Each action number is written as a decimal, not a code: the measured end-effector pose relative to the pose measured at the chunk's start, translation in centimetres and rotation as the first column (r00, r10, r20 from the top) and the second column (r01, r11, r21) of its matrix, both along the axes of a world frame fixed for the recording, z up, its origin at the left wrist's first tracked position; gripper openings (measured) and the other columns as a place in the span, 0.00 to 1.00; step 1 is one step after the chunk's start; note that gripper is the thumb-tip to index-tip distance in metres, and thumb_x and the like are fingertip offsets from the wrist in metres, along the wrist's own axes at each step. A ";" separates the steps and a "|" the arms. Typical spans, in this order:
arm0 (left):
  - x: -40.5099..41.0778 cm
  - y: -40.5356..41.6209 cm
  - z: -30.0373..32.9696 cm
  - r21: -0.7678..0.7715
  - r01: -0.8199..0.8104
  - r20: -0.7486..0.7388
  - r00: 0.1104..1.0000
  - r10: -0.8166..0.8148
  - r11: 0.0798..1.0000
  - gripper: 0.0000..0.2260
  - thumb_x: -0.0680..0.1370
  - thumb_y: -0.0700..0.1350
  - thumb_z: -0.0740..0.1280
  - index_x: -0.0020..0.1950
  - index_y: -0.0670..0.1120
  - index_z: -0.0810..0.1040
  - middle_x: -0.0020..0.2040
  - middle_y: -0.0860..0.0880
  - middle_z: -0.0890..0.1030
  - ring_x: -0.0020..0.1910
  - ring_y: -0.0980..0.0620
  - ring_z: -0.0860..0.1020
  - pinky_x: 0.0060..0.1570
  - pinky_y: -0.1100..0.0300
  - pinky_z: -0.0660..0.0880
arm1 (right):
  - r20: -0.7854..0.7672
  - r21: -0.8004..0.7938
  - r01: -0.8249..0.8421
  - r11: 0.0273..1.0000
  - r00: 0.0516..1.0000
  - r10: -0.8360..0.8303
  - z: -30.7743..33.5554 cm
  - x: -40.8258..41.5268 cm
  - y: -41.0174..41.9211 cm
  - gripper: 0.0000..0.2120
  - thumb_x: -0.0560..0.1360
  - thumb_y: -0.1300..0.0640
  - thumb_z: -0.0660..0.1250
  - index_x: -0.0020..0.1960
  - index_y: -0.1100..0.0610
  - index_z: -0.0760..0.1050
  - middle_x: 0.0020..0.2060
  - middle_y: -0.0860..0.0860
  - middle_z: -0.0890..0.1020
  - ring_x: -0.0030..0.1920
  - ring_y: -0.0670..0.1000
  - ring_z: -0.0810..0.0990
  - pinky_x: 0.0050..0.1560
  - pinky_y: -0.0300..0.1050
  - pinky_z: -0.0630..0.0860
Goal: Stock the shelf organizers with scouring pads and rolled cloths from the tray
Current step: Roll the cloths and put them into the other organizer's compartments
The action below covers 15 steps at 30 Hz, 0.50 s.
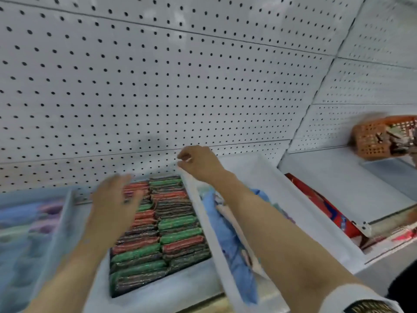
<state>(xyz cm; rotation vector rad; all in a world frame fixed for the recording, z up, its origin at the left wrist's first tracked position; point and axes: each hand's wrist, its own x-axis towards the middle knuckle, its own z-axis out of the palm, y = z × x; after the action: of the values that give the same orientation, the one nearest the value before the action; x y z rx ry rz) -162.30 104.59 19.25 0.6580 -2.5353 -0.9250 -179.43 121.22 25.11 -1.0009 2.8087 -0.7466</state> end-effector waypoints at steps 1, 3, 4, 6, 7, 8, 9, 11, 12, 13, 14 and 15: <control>-0.9 4.7 1.4 -0.020 0.124 0.010 0.992 -0.123 0.992 0.22 0.80 0.50 0.66 0.73 0.47 0.70 0.73 0.45 0.69 0.72 0.43 0.66 0.72 0.46 0.62 | 0.034 0.054 0.032 0.998 0.999 -0.034 -0.6 -1.6 2.8 0.13 0.76 0.51 0.69 0.58 0.55 0.80 0.55 0.51 0.82 0.55 0.53 0.80 0.59 0.49 0.75; -3.0 11.2 1.0 0.016 0.328 0.111 0.938 -0.328 0.945 0.24 0.82 0.53 0.63 0.77 0.51 0.64 0.80 0.49 0.57 0.79 0.48 0.51 0.76 0.49 0.52 | 0.113 0.229 0.051 0.972 0.990 -0.079 -1.7 -3.9 7.6 0.15 0.74 0.51 0.71 0.58 0.56 0.80 0.56 0.52 0.82 0.57 0.53 0.79 0.57 0.45 0.75; -3.8 13.3 0.6 0.066 0.361 0.219 0.904 -0.367 0.930 0.25 0.82 0.53 0.61 0.78 0.52 0.62 0.81 0.50 0.51 0.80 0.50 0.45 0.77 0.51 0.48 | 0.159 0.324 0.041 0.945 0.983 -0.097 -2.6 -4.8 9.7 0.15 0.74 0.51 0.72 0.58 0.56 0.80 0.56 0.52 0.81 0.57 0.53 0.79 0.55 0.45 0.75; -5.2 15.3 -0.9 0.047 0.361 0.347 0.868 -0.354 0.931 0.24 0.84 0.51 0.58 0.79 0.51 0.58 0.81 0.50 0.44 0.79 0.49 0.38 0.77 0.54 0.44 | 0.232 0.456 -0.010 0.890 0.967 -0.108 -4.2 -5.6 12.9 0.16 0.73 0.50 0.71 0.55 0.59 0.81 0.54 0.54 0.82 0.55 0.55 0.80 0.55 0.47 0.77; -5.4 16.1 -1.1 -0.028 0.357 0.360 0.875 -0.324 0.934 0.23 0.84 0.48 0.57 0.79 0.51 0.58 0.81 0.49 0.43 0.79 0.48 0.37 0.77 0.55 0.43 | 0.250 0.485 -0.034 0.874 0.963 -0.101 -5.0 -5.8 14.0 0.16 0.73 0.49 0.70 0.52 0.61 0.81 0.52 0.54 0.82 0.54 0.55 0.81 0.56 0.48 0.78; -5.5 16.8 -1.4 -0.084 0.341 0.355 0.888 -0.291 0.936 0.22 0.84 0.45 0.57 0.79 0.50 0.59 0.81 0.49 0.44 0.79 0.48 0.36 0.77 0.55 0.43 | 0.258 0.504 -0.052 0.862 0.962 -0.093 -5.8 -5.8 14.7 0.16 0.73 0.48 0.69 0.49 0.62 0.80 0.50 0.54 0.82 0.52 0.54 0.81 0.56 0.49 0.78; -5.6 17.2 -1.7 -0.101 0.320 0.324 0.906 -0.273 0.942 0.23 0.84 0.41 0.57 0.79 0.49 0.60 0.81 0.49 0.45 0.79 0.48 0.37 0.77 0.55 0.44 | 0.258 0.512 -0.065 0.856 0.963 -0.081 -6.7 -6.1 15.1 0.16 0.73 0.47 0.68 0.47 0.61 0.78 0.48 0.54 0.81 0.50 0.54 0.80 0.54 0.49 0.77; -5.6 17.1 -2.3 -0.101 0.297 0.308 0.917 -0.254 0.949 0.24 0.81 0.36 0.57 0.77 0.49 0.63 0.81 0.49 0.47 0.79 0.49 0.38 0.78 0.54 0.46 | 0.253 0.534 -0.065 0.843 0.964 -0.086 -8.2 -6.3 15.0 0.16 0.72 0.43 0.68 0.41 0.56 0.74 0.42 0.52 0.78 0.46 0.54 0.79 0.48 0.47 0.75; -5.6 16.9 -2.5 -0.093 0.291 0.299 0.920 -0.252 0.952 0.24 0.81 0.35 0.57 0.76 0.49 0.64 0.81 0.50 0.48 0.80 0.49 0.38 0.78 0.53 0.46 | 0.257 0.538 -0.053 0.841 0.961 -0.103 -8.7 -6.1 14.9 0.18 0.71 0.42 0.70 0.36 0.55 0.71 0.36 0.51 0.76 0.42 0.53 0.78 0.44 0.46 0.74; -5.5 16.8 -2.6 -0.092 0.280 0.268 0.931 -0.248 0.956 0.24 0.81 0.33 0.57 0.75 0.49 0.66 0.81 0.50 0.48 0.80 0.49 0.39 0.78 0.53 0.46 | 0.249 0.537 -0.049 0.842 0.963 -0.103 -9.1 -5.7 14.8 0.20 0.69 0.41 0.72 0.33 0.54 0.69 0.31 0.50 0.73 0.38 0.53 0.77 0.41 0.45 0.73; -5.4 17.1 -2.4 -0.090 0.278 0.275 0.930 -0.244 0.956 0.24 0.81 0.33 0.56 0.75 0.49 0.67 0.81 0.50 0.49 0.80 0.49 0.39 0.78 0.53 0.46 | 0.265 0.520 -0.064 0.852 0.960 -0.090 -9.4 -5.3 14.8 0.21 0.68 0.42 0.74 0.31 0.53 0.68 0.28 0.49 0.72 0.35 0.52 0.76 0.37 0.43 0.72; -5.3 17.2 -2.3 -0.098 0.271 0.273 0.933 -0.236 0.957 0.23 0.81 0.33 0.56 0.74 0.49 0.68 0.81 0.50 0.49 0.80 0.49 0.39 0.78 0.53 0.46 | 0.297 0.479 -0.093 0.873 0.953 -0.062 -9.5 -4.9 14.8 0.20 0.69 0.45 0.75 0.30 0.53 0.67 0.26 0.49 0.71 0.31 0.50 0.74 0.33 0.40 0.70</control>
<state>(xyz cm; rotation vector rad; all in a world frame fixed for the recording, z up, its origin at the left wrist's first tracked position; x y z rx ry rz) -167.56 121.74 16.93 0.4398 -2.9409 -0.7805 -184.29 136.04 15.62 -0.7397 2.5126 -0.1405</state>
